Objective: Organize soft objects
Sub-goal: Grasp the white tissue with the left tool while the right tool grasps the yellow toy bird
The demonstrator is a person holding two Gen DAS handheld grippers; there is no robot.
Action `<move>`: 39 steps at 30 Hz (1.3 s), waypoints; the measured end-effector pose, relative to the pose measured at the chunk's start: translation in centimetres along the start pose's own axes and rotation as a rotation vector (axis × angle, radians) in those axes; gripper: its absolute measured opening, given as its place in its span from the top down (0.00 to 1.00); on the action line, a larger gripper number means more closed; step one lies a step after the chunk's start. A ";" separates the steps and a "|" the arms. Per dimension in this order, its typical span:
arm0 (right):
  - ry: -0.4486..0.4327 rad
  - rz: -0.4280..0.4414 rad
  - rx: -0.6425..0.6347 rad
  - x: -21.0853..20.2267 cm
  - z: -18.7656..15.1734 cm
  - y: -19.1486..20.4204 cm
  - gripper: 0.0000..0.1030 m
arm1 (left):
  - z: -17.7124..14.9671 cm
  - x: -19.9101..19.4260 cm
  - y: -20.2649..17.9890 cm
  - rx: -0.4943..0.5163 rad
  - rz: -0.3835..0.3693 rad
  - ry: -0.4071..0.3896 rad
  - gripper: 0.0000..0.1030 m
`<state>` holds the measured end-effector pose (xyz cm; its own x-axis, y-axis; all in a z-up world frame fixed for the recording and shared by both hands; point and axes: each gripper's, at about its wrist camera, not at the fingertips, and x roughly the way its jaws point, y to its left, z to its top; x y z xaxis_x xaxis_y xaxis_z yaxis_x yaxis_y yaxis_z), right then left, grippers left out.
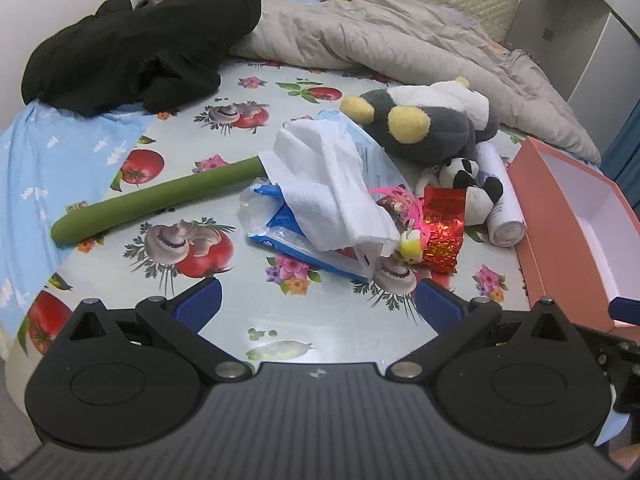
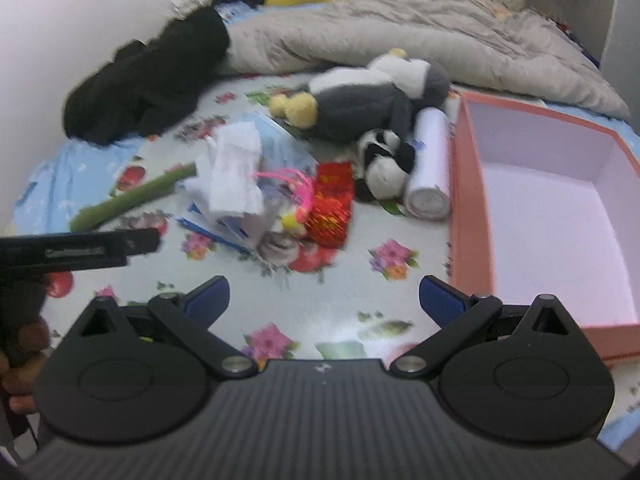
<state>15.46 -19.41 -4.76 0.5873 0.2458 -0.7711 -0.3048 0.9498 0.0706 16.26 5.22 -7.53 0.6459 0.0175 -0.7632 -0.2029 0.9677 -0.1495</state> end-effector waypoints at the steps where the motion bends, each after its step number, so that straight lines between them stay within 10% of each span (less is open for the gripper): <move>1: -0.018 0.015 -0.002 0.0 -0.1 0.0 0.00 | 0.1 0.3 0.1 -0.004 -0.001 0.000 0.00; 12: -0.042 0.083 0.008 4.8 -0.6 0.1 0.04 | 2.0 5.1 1.0 -0.082 -0.025 0.020 0.00; 18: -0.049 0.098 0.007 8.2 0.0 0.3 0.28 | 3.4 7.6 0.8 -0.081 -0.060 -0.004 0.00; 39: -0.076 0.066 -0.145 17.4 1.5 2.6 0.55 | 5.0 14.0 0.7 -0.110 -0.197 0.024 0.73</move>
<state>26.04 -12.41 -17.01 0.6161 0.3257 -0.7172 -0.4465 0.8945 0.0227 28.86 7.37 -15.21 0.6632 -0.1767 -0.7272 -0.1541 0.9187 -0.3638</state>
